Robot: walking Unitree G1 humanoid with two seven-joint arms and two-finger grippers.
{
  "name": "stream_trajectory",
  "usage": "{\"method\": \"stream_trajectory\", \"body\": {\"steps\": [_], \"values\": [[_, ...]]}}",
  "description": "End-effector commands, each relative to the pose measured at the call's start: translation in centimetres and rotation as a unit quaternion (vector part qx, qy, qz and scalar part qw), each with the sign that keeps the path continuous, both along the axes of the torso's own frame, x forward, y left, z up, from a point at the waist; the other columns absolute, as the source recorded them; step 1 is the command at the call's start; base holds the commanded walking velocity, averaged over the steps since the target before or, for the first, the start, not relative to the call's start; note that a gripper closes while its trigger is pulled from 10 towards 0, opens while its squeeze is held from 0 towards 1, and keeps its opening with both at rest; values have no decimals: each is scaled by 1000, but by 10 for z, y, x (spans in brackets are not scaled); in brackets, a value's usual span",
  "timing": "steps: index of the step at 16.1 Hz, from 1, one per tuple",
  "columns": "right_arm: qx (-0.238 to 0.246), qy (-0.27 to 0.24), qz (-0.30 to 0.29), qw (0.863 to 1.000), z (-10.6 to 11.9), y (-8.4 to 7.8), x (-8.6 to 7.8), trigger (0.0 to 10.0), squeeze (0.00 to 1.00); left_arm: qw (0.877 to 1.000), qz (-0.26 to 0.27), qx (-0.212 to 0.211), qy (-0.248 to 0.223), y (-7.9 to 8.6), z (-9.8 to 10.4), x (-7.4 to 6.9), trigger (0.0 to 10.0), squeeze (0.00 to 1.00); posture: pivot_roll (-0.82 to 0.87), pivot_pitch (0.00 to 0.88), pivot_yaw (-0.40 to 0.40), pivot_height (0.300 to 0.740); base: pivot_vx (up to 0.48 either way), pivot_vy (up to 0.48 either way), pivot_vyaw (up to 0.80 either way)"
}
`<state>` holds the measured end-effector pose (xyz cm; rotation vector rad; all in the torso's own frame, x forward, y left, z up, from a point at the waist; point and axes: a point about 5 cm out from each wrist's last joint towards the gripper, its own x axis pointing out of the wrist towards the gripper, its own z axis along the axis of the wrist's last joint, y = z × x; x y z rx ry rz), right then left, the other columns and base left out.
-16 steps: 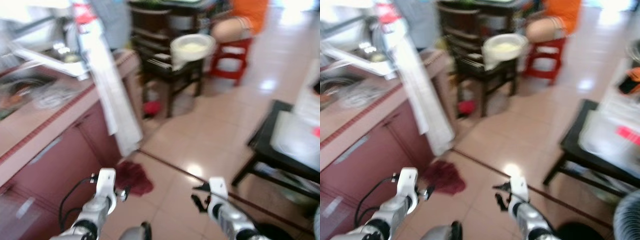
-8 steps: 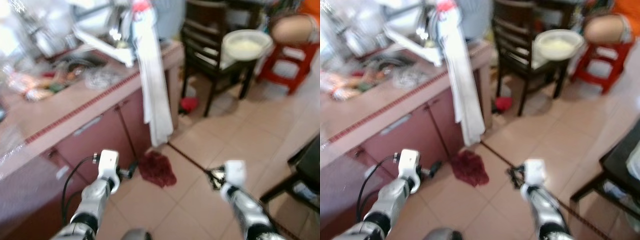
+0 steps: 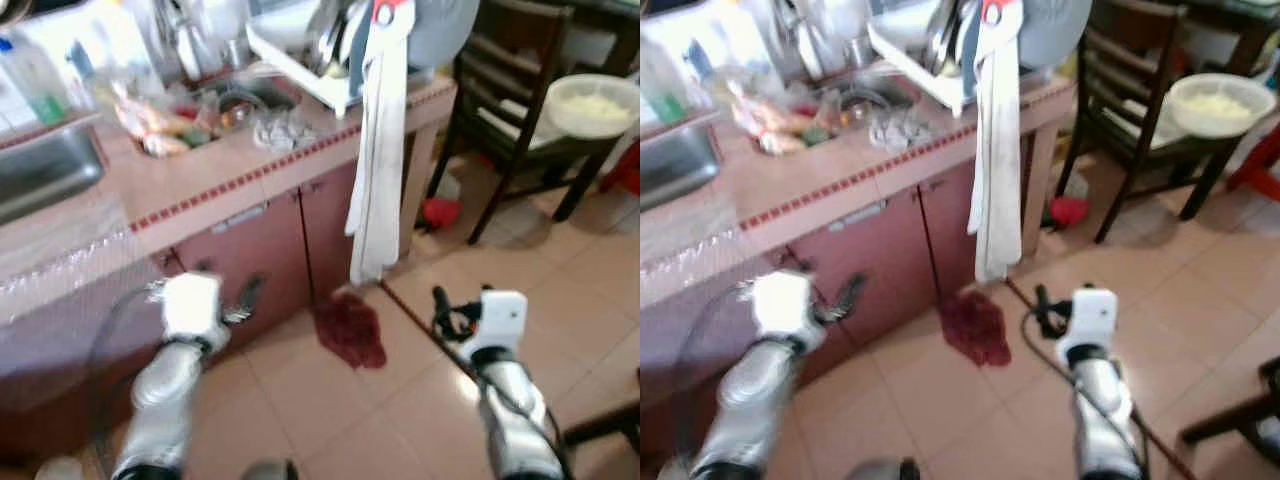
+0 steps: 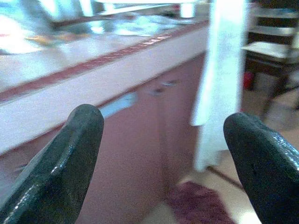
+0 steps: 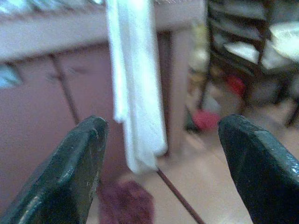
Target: Kitchen organization
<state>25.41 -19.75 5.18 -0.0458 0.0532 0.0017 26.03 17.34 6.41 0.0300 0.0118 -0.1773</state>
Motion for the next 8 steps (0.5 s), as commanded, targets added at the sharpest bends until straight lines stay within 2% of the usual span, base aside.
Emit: {"method": "stream_trajectory", "body": {"steps": [1, 4, 5, 6, 7, 8], "values": [[-6, -3, -1, 1000, 5, 2, -1, 10000, 0, 1000, 19, 5, -18, 2, 13, 0, 10000, 0, -88, 0, 91, 740, 0, 0, 644], [-7, -5, 10, 1000, 8, 14, -2, 10000, 0, 1000, 7, 6, -7, -7, 16, 3, 10000, 0, -78, 0, 73, 740, 0, 0, 644], [-6, -5, 15, 1000, 10, 18, -2, 10000, 0, 1000, 7, -4, -9, -10, 20, 5, 10000, 0, -74, 0, 75, 740, 0, 0, 644], [8, 0, 27, 1000, 13, 24, -1, 10000, 0, 1000, 1, 1, -24, -14, 29, 6, 10000, 0, -64, 0, 74, 740, 0, 0, 669], [10, -4, 37, 999, 17, 29, 1, 10000, 0, 1000, 11, 9, -24, -14, 30, 6, 10000, 0, -64, 0, 74, 740, 0, 0, 694], [12, 0, 39, 999, 17, 30, 1, 10000, 0, 1000, 12, 5, -20, -15, 30, 6, 10000, 0, -64, 0, 74, 740, 0, 398, 0]]}}
